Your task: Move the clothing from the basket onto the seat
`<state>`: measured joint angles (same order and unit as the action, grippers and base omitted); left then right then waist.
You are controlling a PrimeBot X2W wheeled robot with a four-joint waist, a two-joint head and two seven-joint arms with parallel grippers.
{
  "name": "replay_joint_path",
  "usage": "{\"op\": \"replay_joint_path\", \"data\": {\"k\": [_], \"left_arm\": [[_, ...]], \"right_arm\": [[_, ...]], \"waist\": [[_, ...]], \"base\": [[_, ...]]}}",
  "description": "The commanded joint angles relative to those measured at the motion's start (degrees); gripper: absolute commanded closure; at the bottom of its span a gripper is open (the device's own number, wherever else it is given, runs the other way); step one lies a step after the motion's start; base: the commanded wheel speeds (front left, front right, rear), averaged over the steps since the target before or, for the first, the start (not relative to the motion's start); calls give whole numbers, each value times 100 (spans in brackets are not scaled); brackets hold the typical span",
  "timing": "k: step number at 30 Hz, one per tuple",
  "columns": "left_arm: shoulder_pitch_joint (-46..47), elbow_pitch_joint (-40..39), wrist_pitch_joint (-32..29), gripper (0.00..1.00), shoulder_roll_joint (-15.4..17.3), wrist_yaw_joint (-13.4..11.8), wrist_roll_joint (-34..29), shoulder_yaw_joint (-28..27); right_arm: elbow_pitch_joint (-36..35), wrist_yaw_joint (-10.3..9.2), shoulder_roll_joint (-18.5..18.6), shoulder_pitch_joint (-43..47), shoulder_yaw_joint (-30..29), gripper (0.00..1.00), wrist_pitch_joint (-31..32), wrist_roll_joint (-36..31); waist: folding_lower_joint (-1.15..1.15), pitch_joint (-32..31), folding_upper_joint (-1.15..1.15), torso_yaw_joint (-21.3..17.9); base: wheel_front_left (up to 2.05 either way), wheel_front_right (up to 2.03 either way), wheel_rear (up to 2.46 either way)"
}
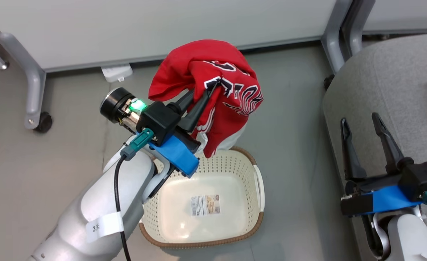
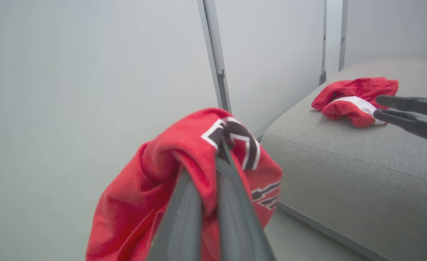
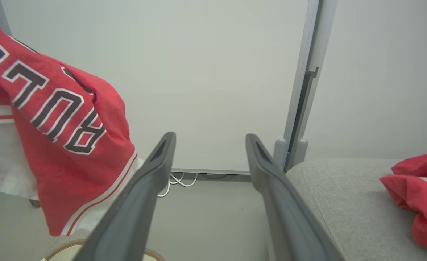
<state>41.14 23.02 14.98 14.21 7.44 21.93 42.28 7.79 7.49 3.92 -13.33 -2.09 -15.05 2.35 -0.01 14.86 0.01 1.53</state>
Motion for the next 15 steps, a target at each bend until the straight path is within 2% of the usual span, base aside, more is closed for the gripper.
{"op": "replay_joint_path", "data": {"k": [1,15], "left_arm": [[115,-77,29,100,-35,4,2,41],[344,-201,29,100,-148,4,232,335]], "right_arm": [[20,1,-16,164,-27,0,-19,34],[93,1,-62,614,-82,0,-19,92]], "waist": [[1,-316,-1,24],[1,-953,-1,40]], "base": [[0,0,0],[0,0,0]]}}
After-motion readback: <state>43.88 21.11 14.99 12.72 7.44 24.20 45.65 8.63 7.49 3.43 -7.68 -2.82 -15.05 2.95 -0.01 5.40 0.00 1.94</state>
